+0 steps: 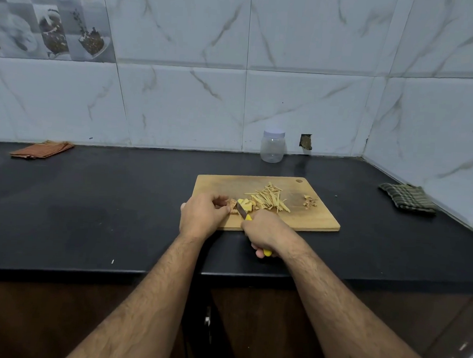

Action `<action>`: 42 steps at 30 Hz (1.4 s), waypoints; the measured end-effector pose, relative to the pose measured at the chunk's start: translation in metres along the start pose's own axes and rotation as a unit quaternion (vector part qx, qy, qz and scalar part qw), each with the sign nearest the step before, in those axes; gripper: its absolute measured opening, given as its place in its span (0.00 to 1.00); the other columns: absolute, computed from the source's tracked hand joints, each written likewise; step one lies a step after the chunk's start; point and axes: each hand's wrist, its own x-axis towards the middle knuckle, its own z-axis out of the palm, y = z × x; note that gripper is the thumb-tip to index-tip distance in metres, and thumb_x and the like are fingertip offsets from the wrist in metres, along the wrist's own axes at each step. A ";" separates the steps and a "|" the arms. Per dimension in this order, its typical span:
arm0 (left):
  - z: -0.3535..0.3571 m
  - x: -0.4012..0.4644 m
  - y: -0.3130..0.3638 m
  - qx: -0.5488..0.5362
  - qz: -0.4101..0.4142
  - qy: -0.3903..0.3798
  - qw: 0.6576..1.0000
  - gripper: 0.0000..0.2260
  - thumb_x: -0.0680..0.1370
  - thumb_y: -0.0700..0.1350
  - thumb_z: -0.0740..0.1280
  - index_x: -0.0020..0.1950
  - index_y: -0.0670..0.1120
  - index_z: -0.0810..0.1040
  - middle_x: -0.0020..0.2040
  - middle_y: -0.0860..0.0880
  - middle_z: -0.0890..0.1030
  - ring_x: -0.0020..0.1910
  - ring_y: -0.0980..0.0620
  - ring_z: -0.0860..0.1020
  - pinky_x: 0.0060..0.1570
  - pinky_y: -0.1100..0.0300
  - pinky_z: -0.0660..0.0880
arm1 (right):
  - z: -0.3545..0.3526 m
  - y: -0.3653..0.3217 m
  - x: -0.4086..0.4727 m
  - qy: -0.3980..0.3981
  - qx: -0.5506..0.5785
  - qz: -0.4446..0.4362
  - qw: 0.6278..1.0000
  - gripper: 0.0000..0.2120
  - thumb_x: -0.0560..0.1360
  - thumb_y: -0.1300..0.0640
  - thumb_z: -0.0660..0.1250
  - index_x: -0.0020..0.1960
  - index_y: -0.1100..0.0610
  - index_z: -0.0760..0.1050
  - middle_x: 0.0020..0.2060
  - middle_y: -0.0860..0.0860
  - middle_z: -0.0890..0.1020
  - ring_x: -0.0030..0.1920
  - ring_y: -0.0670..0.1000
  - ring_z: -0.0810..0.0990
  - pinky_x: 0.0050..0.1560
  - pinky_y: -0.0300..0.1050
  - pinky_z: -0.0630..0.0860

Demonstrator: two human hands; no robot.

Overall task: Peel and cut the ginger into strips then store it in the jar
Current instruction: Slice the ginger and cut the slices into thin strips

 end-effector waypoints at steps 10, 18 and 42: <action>-0.003 -0.002 0.007 0.083 0.038 -0.042 0.995 0.19 0.80 0.49 0.66 0.71 0.59 0.73 0.65 0.58 0.78 0.65 0.51 0.73 0.61 0.51 0.63 | 0.003 -0.001 0.004 -0.005 0.007 -0.017 1.000 0.12 0.80 0.57 0.56 0.52 0.62 0.75 0.31 0.54 0.80 0.20 0.47 0.75 0.22 0.37 0.68; -0.003 -0.002 0.005 0.050 0.034 -0.017 0.998 0.08 0.76 0.53 0.71 0.55 0.59 0.82 0.44 0.61 0.79 0.50 0.55 0.76 0.58 0.52 0.68 | 0.005 0.001 0.004 0.011 0.001 -0.018 1.000 0.14 0.81 0.56 0.55 0.55 0.63 0.75 0.32 0.53 0.81 0.21 0.48 0.76 0.24 0.38 0.69; -0.005 0.004 -0.001 -0.010 -0.034 -0.016 0.999 0.05 0.76 0.54 0.71 0.40 0.61 0.79 0.43 0.58 0.83 0.52 0.52 0.79 0.62 0.47 0.72 | 0.010 -0.012 0.010 0.033 -0.055 -0.014 0.998 0.09 0.80 0.56 0.57 0.53 0.58 0.74 0.33 0.52 0.82 0.26 0.50 0.78 0.35 0.43 0.78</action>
